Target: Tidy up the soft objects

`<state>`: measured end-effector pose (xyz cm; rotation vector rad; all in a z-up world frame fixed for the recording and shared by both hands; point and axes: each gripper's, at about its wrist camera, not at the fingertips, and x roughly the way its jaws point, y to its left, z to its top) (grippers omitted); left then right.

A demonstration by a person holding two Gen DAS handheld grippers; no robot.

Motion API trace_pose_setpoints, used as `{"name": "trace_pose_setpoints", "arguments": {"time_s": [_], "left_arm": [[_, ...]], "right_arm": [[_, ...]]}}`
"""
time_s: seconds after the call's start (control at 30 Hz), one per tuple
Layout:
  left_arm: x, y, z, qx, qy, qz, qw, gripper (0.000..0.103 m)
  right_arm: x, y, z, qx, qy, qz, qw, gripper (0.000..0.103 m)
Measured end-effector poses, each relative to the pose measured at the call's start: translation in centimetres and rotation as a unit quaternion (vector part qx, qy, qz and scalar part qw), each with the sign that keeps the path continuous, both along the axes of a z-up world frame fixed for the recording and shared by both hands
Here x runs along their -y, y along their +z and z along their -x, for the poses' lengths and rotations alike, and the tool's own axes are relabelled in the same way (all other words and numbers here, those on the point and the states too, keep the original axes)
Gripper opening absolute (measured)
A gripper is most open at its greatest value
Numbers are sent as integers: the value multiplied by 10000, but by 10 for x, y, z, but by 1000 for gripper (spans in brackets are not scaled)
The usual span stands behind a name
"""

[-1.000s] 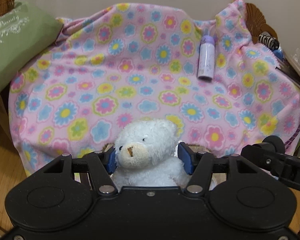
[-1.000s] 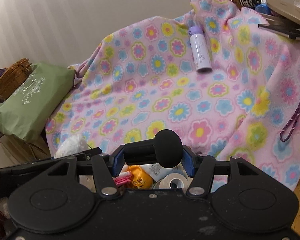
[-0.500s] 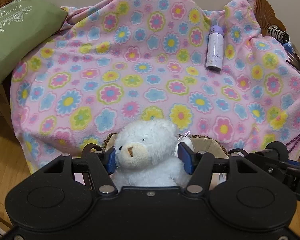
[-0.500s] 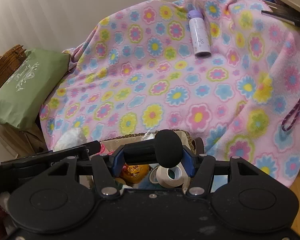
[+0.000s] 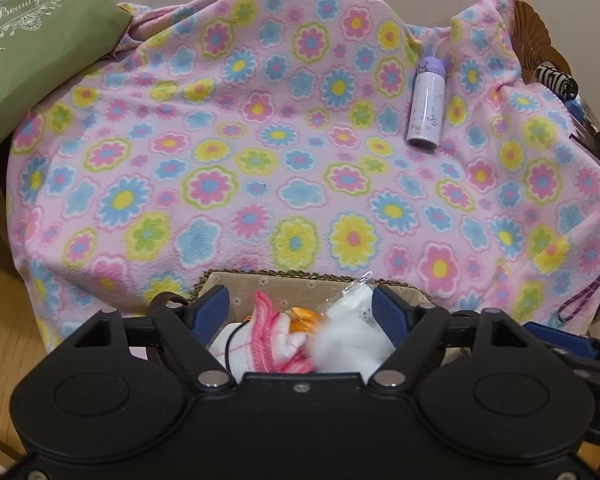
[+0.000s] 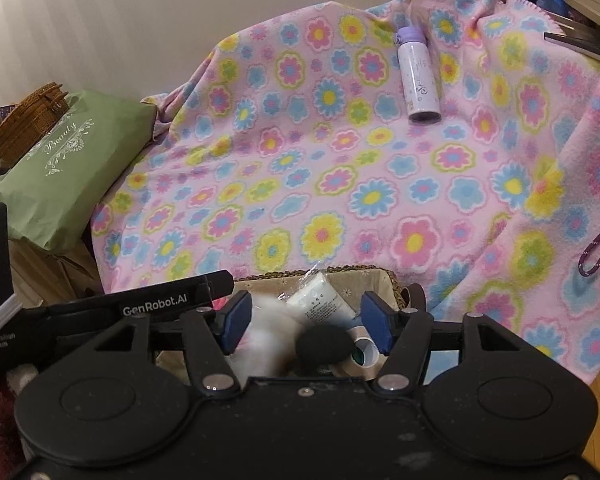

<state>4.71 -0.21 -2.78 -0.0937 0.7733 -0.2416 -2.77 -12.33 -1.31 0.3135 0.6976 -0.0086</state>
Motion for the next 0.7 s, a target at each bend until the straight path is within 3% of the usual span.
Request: {"name": "trace_pose_setpoints", "arguments": {"time_s": [0.7], "left_arm": [[0, 4, 12, 116, 180, -469, 9987, 82]], "right_arm": [[3, 6, 9, 65, -304, 438, 9986, 70]]}}
